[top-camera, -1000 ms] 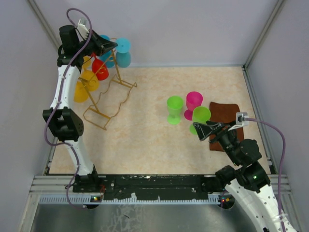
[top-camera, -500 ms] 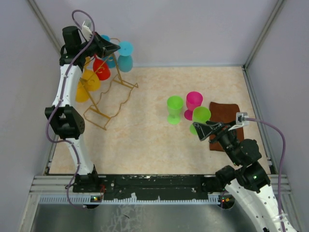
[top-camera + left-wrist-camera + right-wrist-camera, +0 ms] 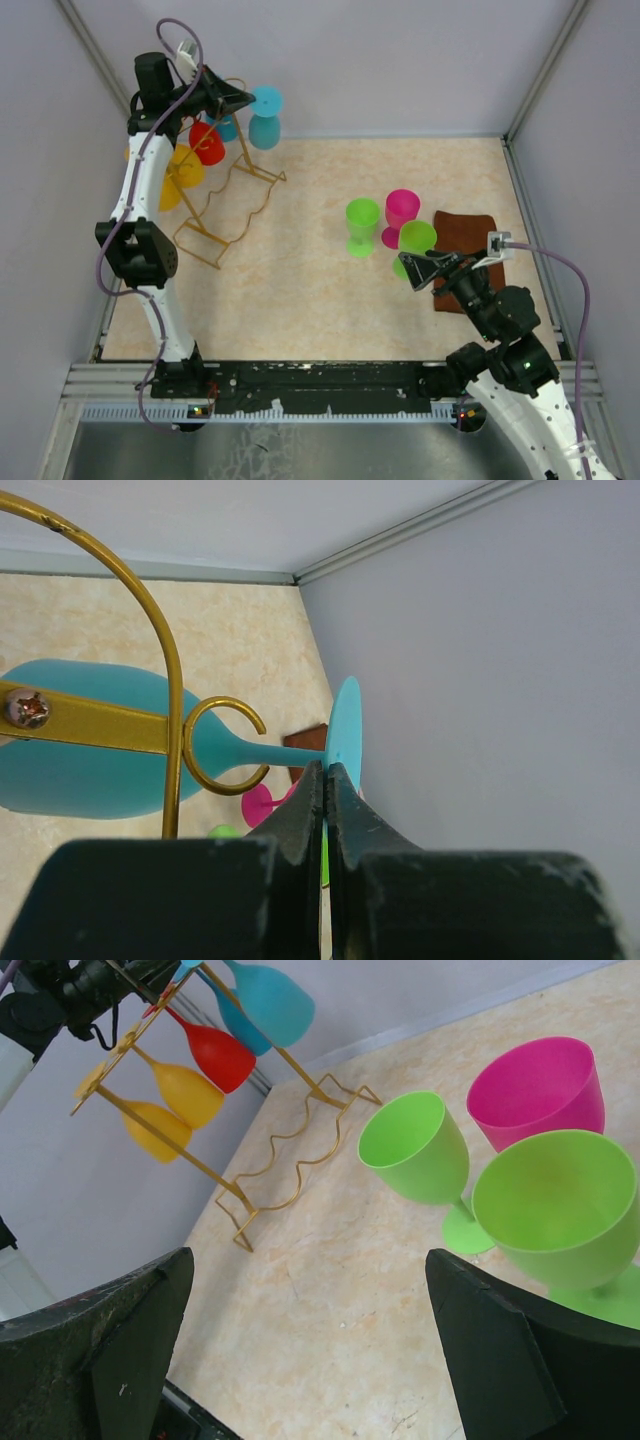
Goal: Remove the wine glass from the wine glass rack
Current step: Pick up the wine glass from the wine rack.
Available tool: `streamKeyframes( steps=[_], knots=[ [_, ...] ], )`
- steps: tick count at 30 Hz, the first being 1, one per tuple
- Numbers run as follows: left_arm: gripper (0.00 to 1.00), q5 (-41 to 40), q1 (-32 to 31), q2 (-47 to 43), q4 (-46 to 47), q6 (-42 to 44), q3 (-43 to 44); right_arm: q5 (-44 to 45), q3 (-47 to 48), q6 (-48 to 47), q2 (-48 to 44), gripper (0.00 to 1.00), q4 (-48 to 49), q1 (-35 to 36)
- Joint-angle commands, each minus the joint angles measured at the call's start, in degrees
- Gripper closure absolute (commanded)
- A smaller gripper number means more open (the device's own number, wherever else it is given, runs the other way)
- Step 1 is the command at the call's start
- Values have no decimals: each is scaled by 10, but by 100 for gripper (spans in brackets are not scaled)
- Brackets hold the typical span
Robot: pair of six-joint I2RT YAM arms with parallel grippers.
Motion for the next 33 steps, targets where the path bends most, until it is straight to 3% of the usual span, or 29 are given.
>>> streamKeyframes(
  steps=[1,17,21,26,33],
  knots=[
    [100,1,-6,-28,2,12,15,3,14,2,4,1,23,0],
    [100,8,-71,-156,27,116,-108,1,17,1,7,1,30,0],
    [100,15,-105,-229,92,153,-213,-2,24,-5,14,1,36,0],
    [100,36,-123,-332,245,125,-388,-34,37,-10,34,1,56,0],
    [100,13,-177,-456,300,171,-560,-134,53,-3,94,4,121,0]
  ],
)
